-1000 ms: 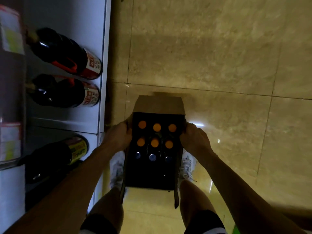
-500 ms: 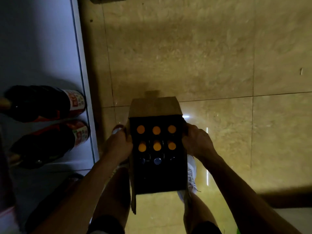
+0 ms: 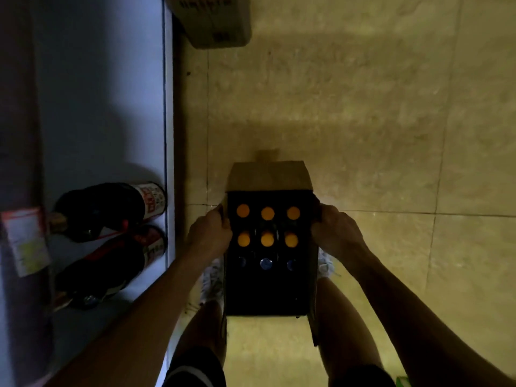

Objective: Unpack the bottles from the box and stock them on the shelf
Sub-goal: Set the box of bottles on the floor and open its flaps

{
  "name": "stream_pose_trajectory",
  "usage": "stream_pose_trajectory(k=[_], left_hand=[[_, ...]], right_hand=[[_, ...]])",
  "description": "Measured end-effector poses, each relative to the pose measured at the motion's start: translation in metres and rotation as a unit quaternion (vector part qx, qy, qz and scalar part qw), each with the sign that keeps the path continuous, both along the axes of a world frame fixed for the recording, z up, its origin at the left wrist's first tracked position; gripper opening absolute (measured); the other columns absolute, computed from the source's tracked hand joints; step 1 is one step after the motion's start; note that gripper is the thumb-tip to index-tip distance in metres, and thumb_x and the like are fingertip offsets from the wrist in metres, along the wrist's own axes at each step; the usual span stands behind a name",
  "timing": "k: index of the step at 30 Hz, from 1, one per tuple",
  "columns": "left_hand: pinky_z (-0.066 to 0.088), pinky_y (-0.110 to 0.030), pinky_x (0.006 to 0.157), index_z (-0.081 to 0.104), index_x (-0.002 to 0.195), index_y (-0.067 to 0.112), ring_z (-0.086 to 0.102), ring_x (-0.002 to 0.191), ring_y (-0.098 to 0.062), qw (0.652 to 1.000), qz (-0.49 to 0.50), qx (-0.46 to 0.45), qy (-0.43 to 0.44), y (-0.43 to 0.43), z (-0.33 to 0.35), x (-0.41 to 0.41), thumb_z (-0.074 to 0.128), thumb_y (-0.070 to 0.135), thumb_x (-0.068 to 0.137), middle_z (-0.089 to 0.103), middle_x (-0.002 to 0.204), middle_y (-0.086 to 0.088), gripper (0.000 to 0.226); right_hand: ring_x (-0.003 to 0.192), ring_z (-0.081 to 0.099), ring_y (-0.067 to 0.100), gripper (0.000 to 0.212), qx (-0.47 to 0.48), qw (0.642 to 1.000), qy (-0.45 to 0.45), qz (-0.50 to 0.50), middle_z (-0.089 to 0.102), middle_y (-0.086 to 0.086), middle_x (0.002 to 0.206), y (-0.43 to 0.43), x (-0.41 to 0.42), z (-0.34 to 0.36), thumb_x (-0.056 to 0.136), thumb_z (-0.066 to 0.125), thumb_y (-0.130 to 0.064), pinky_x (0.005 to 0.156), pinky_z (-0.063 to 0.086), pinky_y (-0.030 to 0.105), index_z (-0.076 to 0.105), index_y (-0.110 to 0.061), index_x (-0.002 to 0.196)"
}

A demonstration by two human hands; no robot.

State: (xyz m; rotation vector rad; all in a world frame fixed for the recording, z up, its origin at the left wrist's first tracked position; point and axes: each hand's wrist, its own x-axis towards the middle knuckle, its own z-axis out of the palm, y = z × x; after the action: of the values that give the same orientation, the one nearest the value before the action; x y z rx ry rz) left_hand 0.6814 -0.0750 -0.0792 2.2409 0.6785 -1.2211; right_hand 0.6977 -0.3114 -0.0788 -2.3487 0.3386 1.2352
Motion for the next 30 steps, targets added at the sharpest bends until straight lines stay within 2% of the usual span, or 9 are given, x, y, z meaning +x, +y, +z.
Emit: stream_pose_trajectory(k=[3, 5, 7, 11, 13, 17, 20, 25, 30], left_hand=[[0.043, -0.036, 0.076, 0.055, 0.130, 0.003, 0.062, 0.103, -0.041, 1.000, 0.023, 0.011, 0.010, -0.005, 0.001, 0.019, 0.048, 0.021, 0.105, 0.064, 0.113, -0.026, 0.031], [0.043, -0.034, 0.074, 0.057, 0.130, 0.005, 0.063, 0.102, -0.040, 0.999, 0.038, 0.015, 0.007, -0.003, 0.005, 0.030, 0.050, 0.021, 0.105, 0.065, 0.111, -0.025, 0.031], [0.045, -0.034, 0.076, 0.056, 0.134, 0.008, 0.064, 0.104, -0.040, 0.998, 0.056, 0.014, -0.010, -0.002, 0.008, 0.046, 0.051, 0.021, 0.104, 0.066, 0.110, -0.023, 0.033], [0.050, -0.037, 0.090, 0.049, 0.144, 0.009, 0.062, 0.115, -0.039, 0.997, 0.076, 0.004, -0.022, 0.003, 0.009, 0.087, 0.051, 0.023, 0.104, 0.064, 0.128, -0.023, 0.042], [0.050, -0.038, 0.090, 0.050, 0.141, 0.006, 0.062, 0.111, -0.039, 0.997, 0.068, -0.003, -0.030, 0.006, 0.008, 0.110, 0.050, 0.024, 0.104, 0.064, 0.121, -0.021, 0.041], [0.040, -0.031, 0.076, 0.053, 0.103, 0.015, 0.058, 0.090, -0.030, 0.997, 0.045, -0.018, -0.058, 0.012, 0.006, 0.156, 0.050, 0.021, 0.104, 0.052, 0.080, -0.002, 0.006], [0.040, -0.033, 0.073, 0.047, 0.078, 0.023, 0.057, 0.079, -0.028, 0.995, 0.043, -0.052, -0.075, 0.018, 0.003, 0.185, 0.050, 0.020, 0.104, 0.052, 0.076, -0.005, 0.026], [0.032, -0.030, 0.059, 0.042, 0.071, 0.017, 0.046, 0.064, -0.020, 0.993, 0.048, -0.062, -0.088, 0.028, -0.008, 0.218, 0.050, 0.013, 0.101, 0.046, 0.070, -0.004, 0.032], [0.030, -0.029, 0.058, 0.044, 0.074, 0.017, 0.047, 0.066, -0.021, 0.993, 0.064, -0.054, -0.087, 0.031, -0.013, 0.218, 0.049, 0.022, 0.104, 0.047, 0.071, -0.005, 0.031]], right_hand=[[0.117, 0.061, 0.041, 0.037, 0.012, 1.000, 0.008, 0.003, 0.066, 0.017, 0.125, -0.003, 0.023, 0.001, 0.097, 0.048, -0.020, 0.087, 0.045, 0.038, 0.055, -0.016, 0.133], [0.115, 0.061, 0.041, 0.041, 0.028, 0.999, 0.015, -0.007, 0.065, 0.017, 0.125, 0.000, 0.036, 0.002, 0.092, 0.045, -0.027, 0.091, 0.048, 0.042, 0.054, -0.020, 0.131], [0.112, 0.063, 0.040, 0.041, 0.042, 0.999, 0.013, -0.026, 0.066, 0.017, 0.122, 0.000, 0.055, 0.002, 0.089, 0.044, -0.028, 0.084, 0.047, 0.039, 0.057, -0.019, 0.126], [0.111, 0.064, 0.040, 0.029, 0.047, 0.999, -0.010, -0.024, 0.068, 0.020, 0.117, -0.001, 0.097, 0.001, 0.095, 0.050, -0.012, 0.077, 0.036, 0.031, 0.061, -0.009, 0.122], [0.110, 0.064, 0.041, 0.028, 0.033, 0.999, -0.027, -0.028, 0.069, 0.021, 0.116, 0.000, 0.117, -0.001, 0.094, 0.049, -0.011, 0.077, 0.036, 0.031, 0.063, -0.008, 0.118], [0.111, 0.064, 0.043, 0.028, 0.005, 0.998, -0.057, -0.031, 0.068, 0.023, 0.117, 0.004, 0.155, -0.007, 0.095, 0.050, -0.011, 0.077, 0.039, 0.033, 0.065, -0.004, 0.118], [0.110, 0.063, 0.044, 0.029, -0.002, 0.995, -0.078, -0.058, 0.067, 0.024, 0.119, 0.007, 0.184, -0.006, 0.095, 0.049, -0.013, 0.083, 0.046, 0.040, 0.065, -0.003, 0.118], [0.095, 0.061, 0.041, 0.025, -0.014, 0.996, -0.078, -0.050, 0.065, 0.019, 0.102, 0.012, 0.222, -0.008, 0.091, 0.048, -0.012, 0.077, 0.044, 0.038, 0.063, -0.002, 0.107], [0.078, 0.056, 0.032, 0.012, -0.024, 0.997, -0.070, -0.025, 0.054, 0.004, 0.073, 0.011, 0.224, -0.008, 0.089, 0.047, -0.010, 0.071, 0.041, 0.035, 0.059, -0.009, 0.089]])
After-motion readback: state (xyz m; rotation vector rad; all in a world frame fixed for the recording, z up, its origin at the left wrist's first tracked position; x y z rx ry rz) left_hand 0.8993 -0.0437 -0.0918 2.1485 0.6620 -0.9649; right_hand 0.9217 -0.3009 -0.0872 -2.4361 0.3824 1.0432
